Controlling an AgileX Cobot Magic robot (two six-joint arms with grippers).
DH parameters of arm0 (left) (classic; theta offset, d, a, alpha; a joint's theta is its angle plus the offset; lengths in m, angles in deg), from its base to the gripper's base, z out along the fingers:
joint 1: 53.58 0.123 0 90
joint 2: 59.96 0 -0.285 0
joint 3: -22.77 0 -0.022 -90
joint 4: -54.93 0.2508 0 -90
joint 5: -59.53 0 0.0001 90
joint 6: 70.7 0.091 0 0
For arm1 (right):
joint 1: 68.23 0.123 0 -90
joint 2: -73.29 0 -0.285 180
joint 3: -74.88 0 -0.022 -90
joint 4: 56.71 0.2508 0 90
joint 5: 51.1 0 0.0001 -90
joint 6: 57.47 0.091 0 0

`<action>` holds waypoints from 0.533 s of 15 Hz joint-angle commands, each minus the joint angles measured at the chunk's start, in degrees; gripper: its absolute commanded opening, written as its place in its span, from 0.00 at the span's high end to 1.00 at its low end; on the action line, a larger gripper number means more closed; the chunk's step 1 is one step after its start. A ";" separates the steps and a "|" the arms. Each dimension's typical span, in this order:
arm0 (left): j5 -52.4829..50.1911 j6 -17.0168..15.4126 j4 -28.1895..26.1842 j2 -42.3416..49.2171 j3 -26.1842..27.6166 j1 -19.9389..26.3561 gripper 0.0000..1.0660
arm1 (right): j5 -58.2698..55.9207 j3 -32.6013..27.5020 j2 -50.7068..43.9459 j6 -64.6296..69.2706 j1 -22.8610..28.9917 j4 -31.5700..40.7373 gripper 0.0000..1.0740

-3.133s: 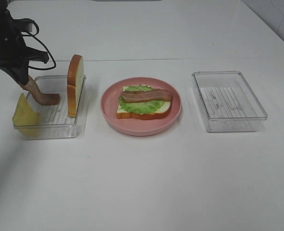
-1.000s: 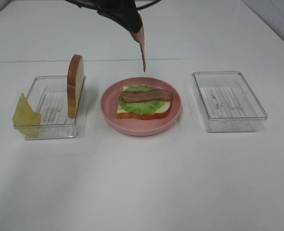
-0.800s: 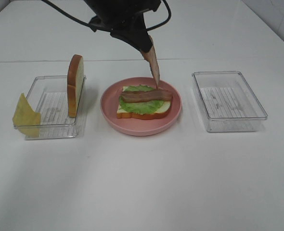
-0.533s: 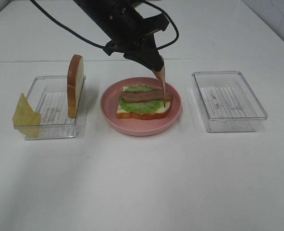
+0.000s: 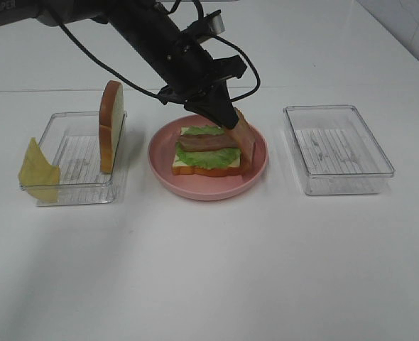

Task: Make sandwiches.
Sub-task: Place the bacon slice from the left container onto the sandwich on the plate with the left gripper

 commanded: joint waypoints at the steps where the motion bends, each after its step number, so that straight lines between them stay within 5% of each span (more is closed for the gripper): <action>1: -0.97 -0.92 4.53 -0.63 2.46 0.34 1.00 | 0.40 -0.23 -1.89 -0.40 0.11 0.00 0.11; 8: -1.49 -3.67 15.30 -0.80 5.50 0.34 1.00 | 0.40 -0.23 -1.89 -0.40 0.11 0.00 0.11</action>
